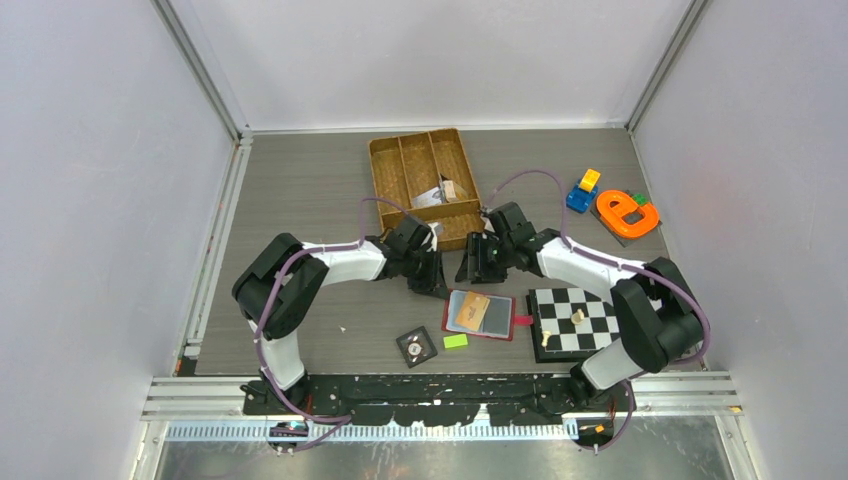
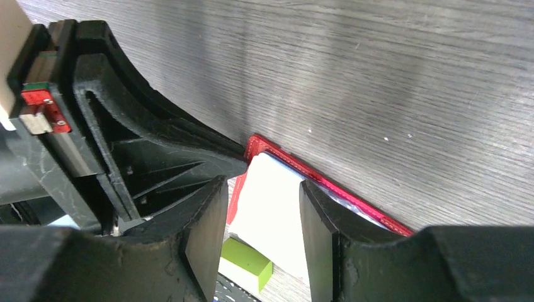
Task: Put the credit cards into the card holder
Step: Insert the credit card into the card holder.
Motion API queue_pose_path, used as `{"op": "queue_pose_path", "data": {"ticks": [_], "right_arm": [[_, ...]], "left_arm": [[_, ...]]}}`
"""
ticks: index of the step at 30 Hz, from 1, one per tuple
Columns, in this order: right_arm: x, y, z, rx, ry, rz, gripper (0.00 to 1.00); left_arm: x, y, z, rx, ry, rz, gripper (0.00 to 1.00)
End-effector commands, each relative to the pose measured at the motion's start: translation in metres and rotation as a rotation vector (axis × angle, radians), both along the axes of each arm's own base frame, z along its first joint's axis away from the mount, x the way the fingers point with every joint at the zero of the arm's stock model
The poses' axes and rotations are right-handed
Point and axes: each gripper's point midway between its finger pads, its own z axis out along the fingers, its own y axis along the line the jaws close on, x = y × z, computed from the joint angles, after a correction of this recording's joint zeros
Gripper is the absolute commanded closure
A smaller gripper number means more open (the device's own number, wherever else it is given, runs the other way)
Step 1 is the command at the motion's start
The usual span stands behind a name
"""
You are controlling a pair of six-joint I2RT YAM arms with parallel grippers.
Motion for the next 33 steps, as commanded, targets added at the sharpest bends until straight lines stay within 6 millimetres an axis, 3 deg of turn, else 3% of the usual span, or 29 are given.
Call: {"op": "queue_pose_path", "data": {"ticks": [1,11,26,33], "right_arm": [[0.001,0.005,-0.004,-0.01,0.009,0.012,0.49],[-0.004,0.008,-0.018,-0.03,0.037,0.029,0.5],[0.005,0.003,-0.015,-0.068,-0.008,0.005,0.5],[-0.001,0.004,-0.019,-0.057,0.017,0.016,0.5]], "left_arm": [[0.002,-0.001,0.002,0.001,-0.032,0.002,0.87],[0.001,-0.001,0.001,0.001,-0.028,-0.002,0.87],[0.0,0.001,0.001,0.005,-0.029,0.002,0.87],[0.0,0.002,0.001,0.005,-0.029,0.002,0.87]]}}
